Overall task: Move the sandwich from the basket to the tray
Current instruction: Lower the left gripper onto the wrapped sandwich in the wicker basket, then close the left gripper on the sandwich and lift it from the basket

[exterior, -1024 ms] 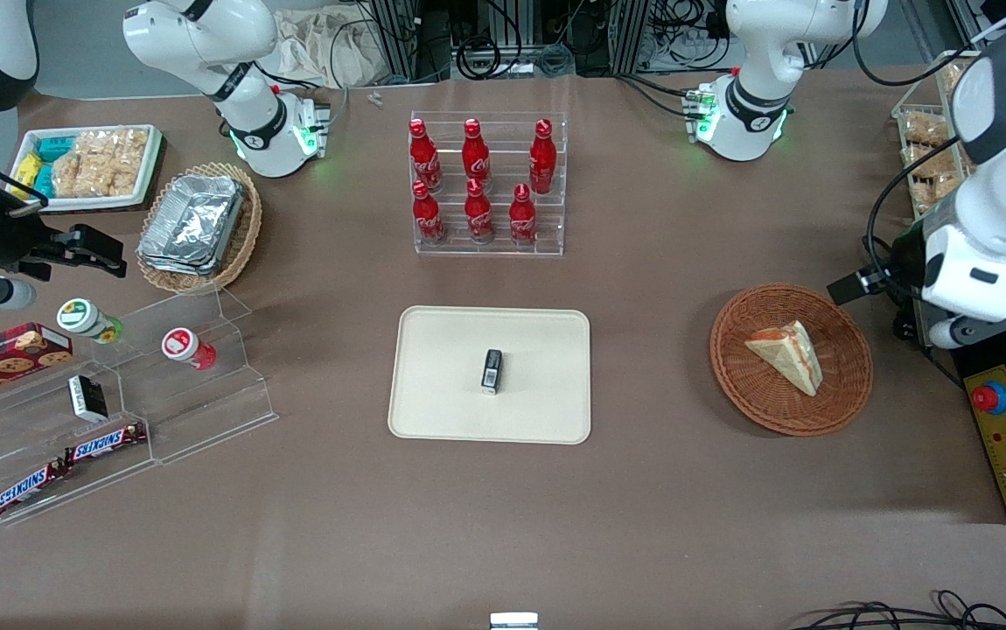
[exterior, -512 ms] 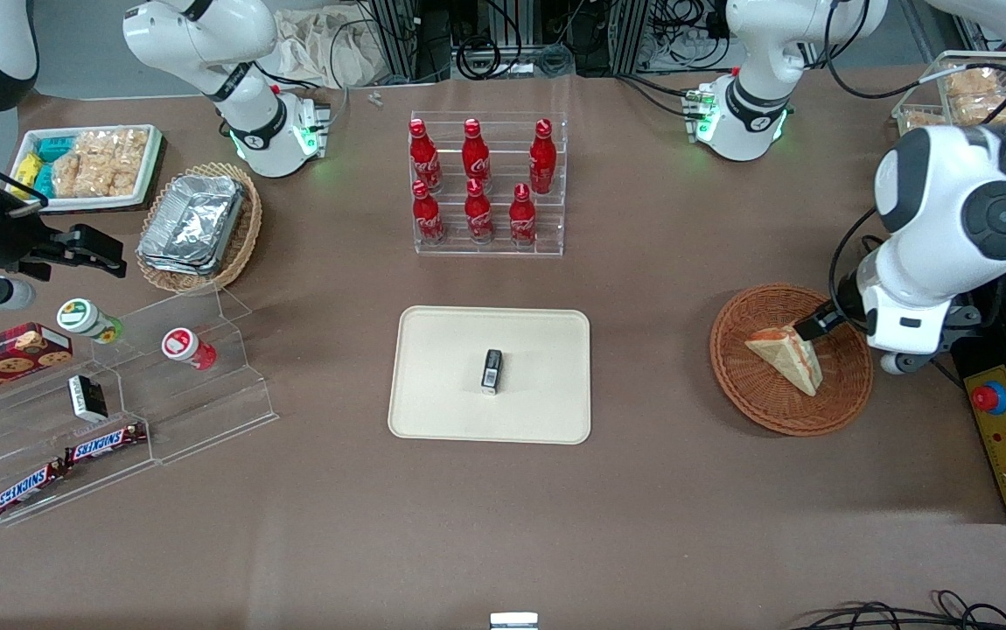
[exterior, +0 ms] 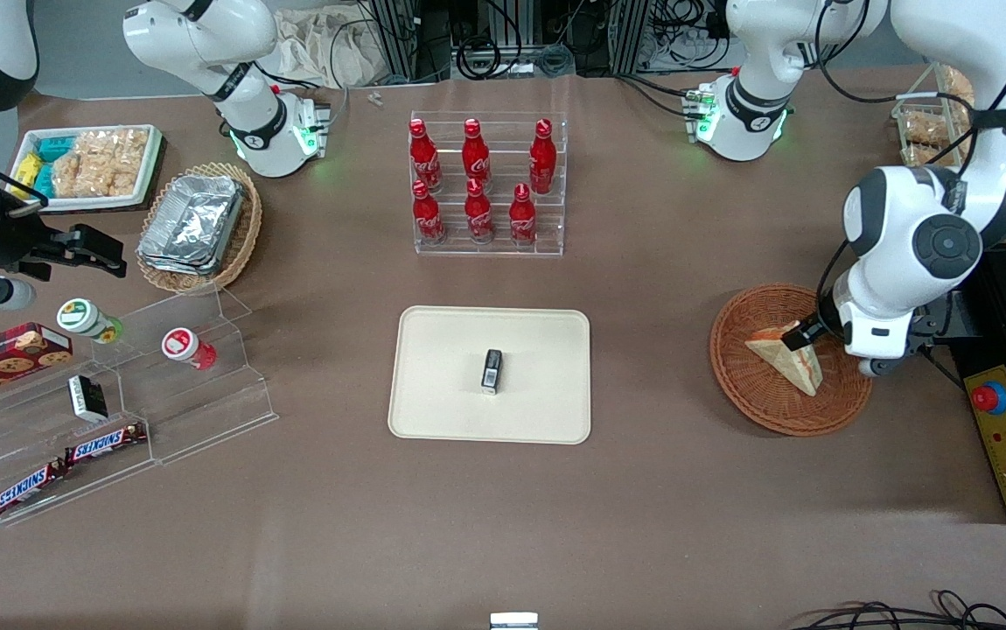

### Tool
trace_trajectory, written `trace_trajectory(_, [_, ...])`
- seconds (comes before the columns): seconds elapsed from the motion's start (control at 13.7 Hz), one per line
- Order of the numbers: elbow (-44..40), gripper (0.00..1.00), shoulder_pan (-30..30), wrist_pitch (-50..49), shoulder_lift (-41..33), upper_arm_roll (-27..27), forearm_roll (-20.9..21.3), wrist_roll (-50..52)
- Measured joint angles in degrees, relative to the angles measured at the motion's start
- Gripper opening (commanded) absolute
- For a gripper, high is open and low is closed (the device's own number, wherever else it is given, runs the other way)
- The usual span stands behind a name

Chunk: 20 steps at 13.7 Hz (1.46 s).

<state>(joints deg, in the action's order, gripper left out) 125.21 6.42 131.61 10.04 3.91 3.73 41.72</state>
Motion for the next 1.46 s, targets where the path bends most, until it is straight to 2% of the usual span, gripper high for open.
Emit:
trace_trajectory(0.15, [0.02,0.99,0.0,2.73,2.85,0.01,-0.15,0.39])
trace_trajectory(0.22, [0.02,0.95,0.0,3.98,4.07,0.01,-0.16,0.77])
trace_trajectory(0.29, [0.01,0.75,0.0,4.84,5.12,0.02,-0.18,1.06])
trace_trajectory(0.44, [0.01,0.14,0.0,5.89,6.8,0.08,-0.18,1.28])
trace_trajectory(0.51, [0.0,0.0,0.0,6.04,7.38,0.09,-0.18,1.32])
trace_trajectory(0.88, [-2.15,0.0,-0.01,4.1,6.65,1.18,-0.18,1.31])
trace_trajectory(1.17, [-12.4,0.0,0.32,-15.4,1.2,0.74,-0.17,0.09])
trace_trajectory(1.46, [-21.95,0.0,0.67,-29.36,-0.96,-5.76,-1.64,-8.22])
